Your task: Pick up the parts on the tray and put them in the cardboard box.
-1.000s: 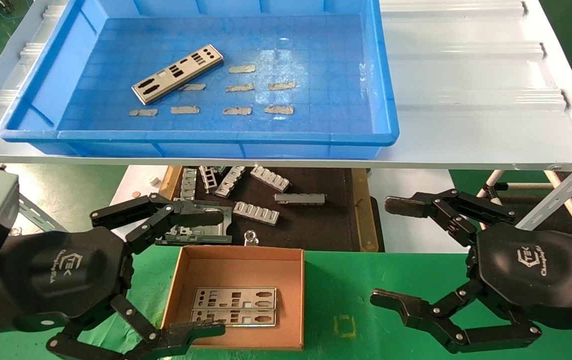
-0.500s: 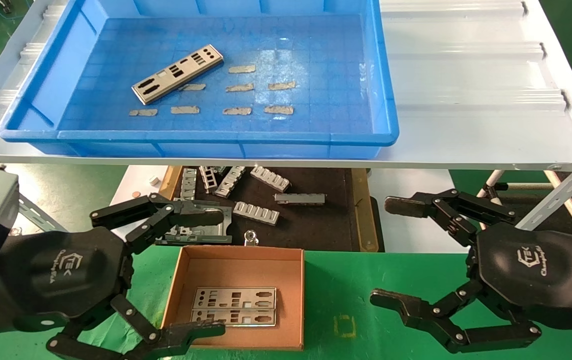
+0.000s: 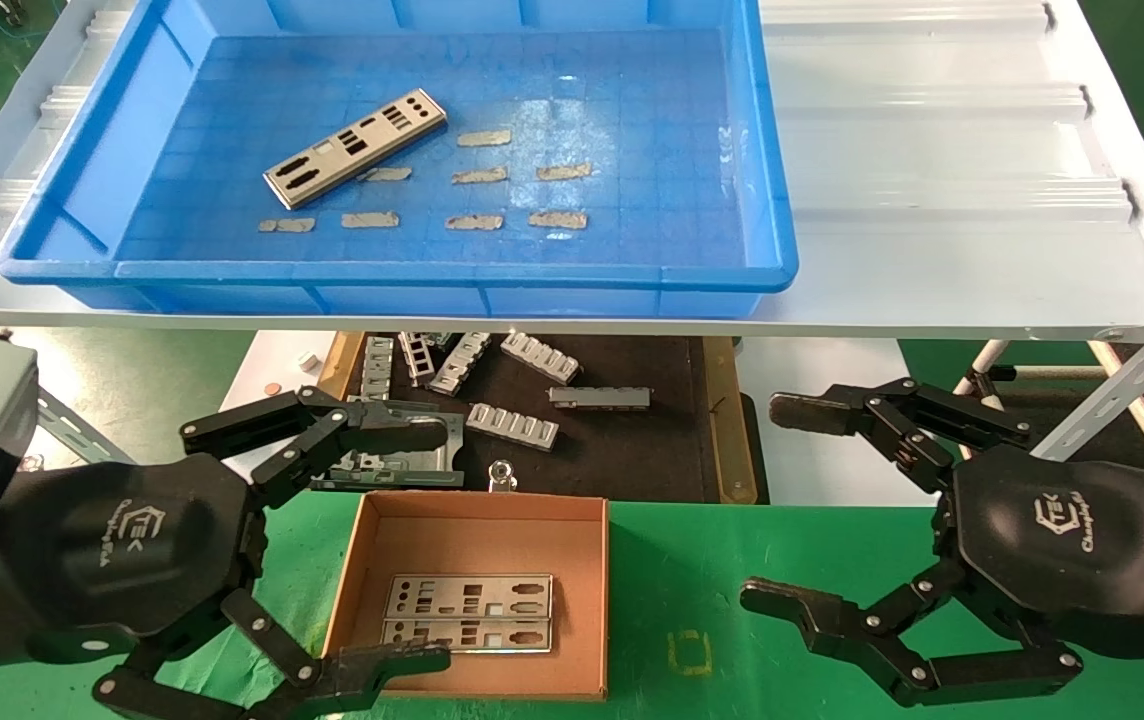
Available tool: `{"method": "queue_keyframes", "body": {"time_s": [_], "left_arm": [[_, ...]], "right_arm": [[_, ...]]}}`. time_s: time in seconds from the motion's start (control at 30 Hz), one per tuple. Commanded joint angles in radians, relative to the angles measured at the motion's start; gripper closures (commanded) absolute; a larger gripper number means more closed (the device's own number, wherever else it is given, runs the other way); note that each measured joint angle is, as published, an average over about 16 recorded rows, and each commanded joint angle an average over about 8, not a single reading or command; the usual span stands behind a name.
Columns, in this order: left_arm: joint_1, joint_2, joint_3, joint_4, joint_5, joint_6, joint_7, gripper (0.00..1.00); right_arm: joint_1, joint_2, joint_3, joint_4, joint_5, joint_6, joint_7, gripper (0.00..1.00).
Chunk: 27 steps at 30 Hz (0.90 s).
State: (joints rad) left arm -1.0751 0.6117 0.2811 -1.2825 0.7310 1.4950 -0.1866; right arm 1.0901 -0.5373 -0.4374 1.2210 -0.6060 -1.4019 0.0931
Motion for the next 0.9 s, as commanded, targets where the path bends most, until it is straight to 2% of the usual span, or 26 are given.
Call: {"method": "queue_keyframes", "body": {"time_s": [0.03, 0.9], "left_arm": [[0.000, 0.000, 0.000, 0.000, 0.000, 0.000, 0.000, 0.00], [0.000, 0.000, 0.000, 0.000, 0.000, 0.000, 0.000, 0.00]], "right_arm": [[0.000, 0.000, 0.000, 0.000, 0.000, 0.000, 0.000, 0.00], [0.000, 0.000, 0.000, 0.000, 0.000, 0.000, 0.000, 0.00]]}}
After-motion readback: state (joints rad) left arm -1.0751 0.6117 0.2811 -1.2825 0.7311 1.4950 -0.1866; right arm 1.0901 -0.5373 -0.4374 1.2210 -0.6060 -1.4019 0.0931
